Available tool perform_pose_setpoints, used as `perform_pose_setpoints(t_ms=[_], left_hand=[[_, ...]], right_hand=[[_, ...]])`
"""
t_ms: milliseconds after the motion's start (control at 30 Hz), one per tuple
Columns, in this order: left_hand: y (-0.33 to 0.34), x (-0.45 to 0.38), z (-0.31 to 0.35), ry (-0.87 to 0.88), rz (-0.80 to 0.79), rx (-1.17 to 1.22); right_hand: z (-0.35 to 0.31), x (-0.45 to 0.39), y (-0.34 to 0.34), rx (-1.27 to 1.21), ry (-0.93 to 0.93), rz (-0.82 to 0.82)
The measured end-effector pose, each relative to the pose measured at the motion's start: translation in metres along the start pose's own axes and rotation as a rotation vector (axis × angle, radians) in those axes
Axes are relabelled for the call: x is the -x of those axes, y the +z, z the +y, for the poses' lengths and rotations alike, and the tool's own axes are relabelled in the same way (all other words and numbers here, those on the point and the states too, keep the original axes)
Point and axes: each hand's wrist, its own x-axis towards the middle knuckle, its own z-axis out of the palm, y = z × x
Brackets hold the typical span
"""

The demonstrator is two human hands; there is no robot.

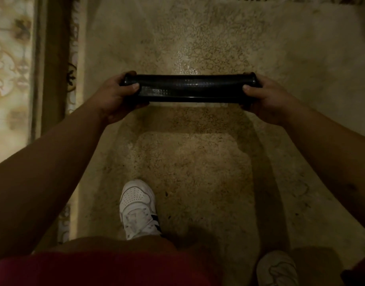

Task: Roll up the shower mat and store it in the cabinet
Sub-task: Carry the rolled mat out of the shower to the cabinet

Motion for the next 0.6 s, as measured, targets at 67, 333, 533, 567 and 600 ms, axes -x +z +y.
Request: perform_pose_setpoints(t_ms=[67,333,533,567,600], left_hand=[[0.006,0.008,0.017,0.002,-0.070,-0.041],[0.061,0.096,0.137,0.112,0.149,0.039],[0.108,0.214,0.253,0.247,0.161,0.066],[0.115,0.234,0.275,0.252,0.146,0.037],[0.122,0.253,0.296,0.260,0.128,0.000]], right_hand=[[-0.015,0.007,-0.001,0.020,0.003,0.002],[-0.149,0.097,0.020,-0.030,-0.092,0.250],[-0.281,0.203,0.062,-0.172,-0.239,0.399],[-0.302,0.221,0.068,-0.202,-0.253,0.424],[-0.323,0.240,0.074,-0.218,-0.266,0.444]])
